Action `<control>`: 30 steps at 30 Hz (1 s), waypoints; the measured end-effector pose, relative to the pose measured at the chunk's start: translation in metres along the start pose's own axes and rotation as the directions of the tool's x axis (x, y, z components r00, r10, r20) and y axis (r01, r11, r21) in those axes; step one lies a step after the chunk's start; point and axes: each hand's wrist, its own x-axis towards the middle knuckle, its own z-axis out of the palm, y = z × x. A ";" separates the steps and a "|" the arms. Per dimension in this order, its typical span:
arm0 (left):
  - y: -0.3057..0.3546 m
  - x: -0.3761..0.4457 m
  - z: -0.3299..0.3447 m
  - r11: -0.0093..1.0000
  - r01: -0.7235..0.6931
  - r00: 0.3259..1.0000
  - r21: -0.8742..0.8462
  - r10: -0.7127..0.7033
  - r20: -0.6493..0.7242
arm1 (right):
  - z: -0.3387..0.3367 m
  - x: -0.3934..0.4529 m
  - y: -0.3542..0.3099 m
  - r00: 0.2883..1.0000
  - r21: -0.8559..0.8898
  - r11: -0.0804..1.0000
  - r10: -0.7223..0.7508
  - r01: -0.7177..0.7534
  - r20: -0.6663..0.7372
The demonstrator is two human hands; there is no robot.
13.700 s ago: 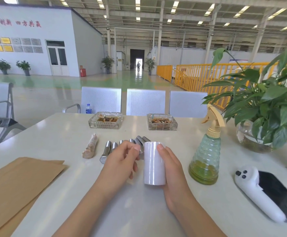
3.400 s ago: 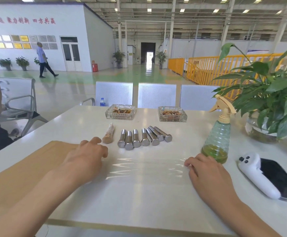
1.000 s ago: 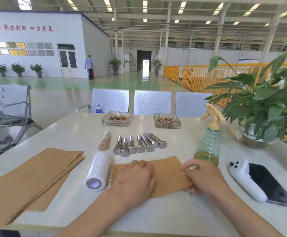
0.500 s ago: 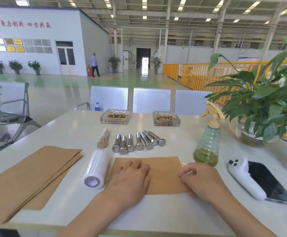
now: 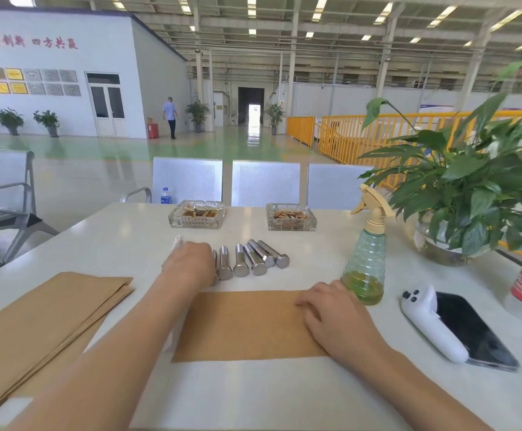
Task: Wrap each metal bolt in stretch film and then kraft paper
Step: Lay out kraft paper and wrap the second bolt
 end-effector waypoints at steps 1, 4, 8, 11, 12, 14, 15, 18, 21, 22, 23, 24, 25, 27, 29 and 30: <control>-0.002 0.005 0.004 1.000 0.005 1.000 -0.001 -0.005 0.020 | 0.001 0.000 0.001 1.000 0.010 1.000 -0.003 0.003 -0.008; -0.008 0.014 0.012 1.000 0.003 1.000 -0.017 -0.002 0.025 | 0.003 -0.001 0.003 0.998 0.077 0.997 0.006 -0.002 -0.057; -0.011 0.018 0.011 0.997 0.032 0.999 -0.073 -0.033 -0.016 | -0.003 -0.004 0.010 0.960 0.268 0.956 0.180 -0.120 -0.213; -0.015 0.019 0.008 0.995 0.057 0.995 -0.087 -0.064 -0.081 | -0.018 -0.004 0.020 0.857 0.395 0.904 0.329 -0.164 -0.397; -0.018 0.019 0.007 0.995 0.061 0.992 -0.082 -0.070 -0.103 | -0.026 -0.003 0.023 0.800 0.429 0.889 0.370 -0.158 -0.472; -0.021 0.019 0.006 0.995 0.075 0.989 -0.061 -0.082 -0.126 | -0.042 0.002 0.028 0.658 0.489 0.861 0.448 -0.136 -0.605; -0.022 0.019 0.005 0.995 0.086 0.988 -0.054 -0.092 -0.127 | -0.050 0.006 0.031 0.596 0.521 0.844 0.486 -0.130 -0.639; -0.023 0.016 0.000 0.995 0.099 0.988 -0.016 -0.101 -0.119 | -0.067 0.023 0.043 0.577 0.631 0.757 0.595 -0.169 -0.559; -0.025 0.011 -0.009 0.996 0.077 0.991 0.050 -0.071 -0.115 | -0.071 0.038 0.051 0.683 0.675 0.687 0.630 -0.268 -0.371; -0.025 0.009 -0.012 0.995 0.069 0.992 0.072 -0.061 -0.114 | -0.070 0.042 0.052 0.707 0.685 0.668 0.632 -0.290 -0.317; -0.026 0.007 -0.014 0.993 0.065 0.992 0.097 -0.054 -0.114 | -0.069 0.046 0.054 0.725 0.699 0.647 0.633 -0.304 -0.271; -0.026 0.005 -0.015 0.990 0.066 0.992 0.124 -0.052 -0.115 | -0.068 0.049 0.056 0.735 0.717 0.624 0.636 -0.312 -0.233; -0.025 0.002 -0.017 0.986 0.070 0.992 0.152 -0.052 -0.117 | -0.069 0.052 0.056 0.738 0.735 0.598 0.644 -0.320 -0.202; -0.025 -0.003 -0.020 0.978 0.074 0.990 0.194 -0.048 -0.131 | -0.071 0.057 0.058 0.733 0.761 0.559 0.660 -0.329 -0.167; -0.027 -0.009 -0.025 0.976 0.052 0.986 0.213 -0.016 -0.168 | -0.073 0.060 0.061 0.739 0.774 0.551 0.653 -0.311 -0.168; -0.029 -0.012 -0.028 0.979 0.026 0.981 0.203 0.014 -0.196 | -0.074 0.060 0.062 0.748 0.782 0.551 0.642 -0.292 -0.172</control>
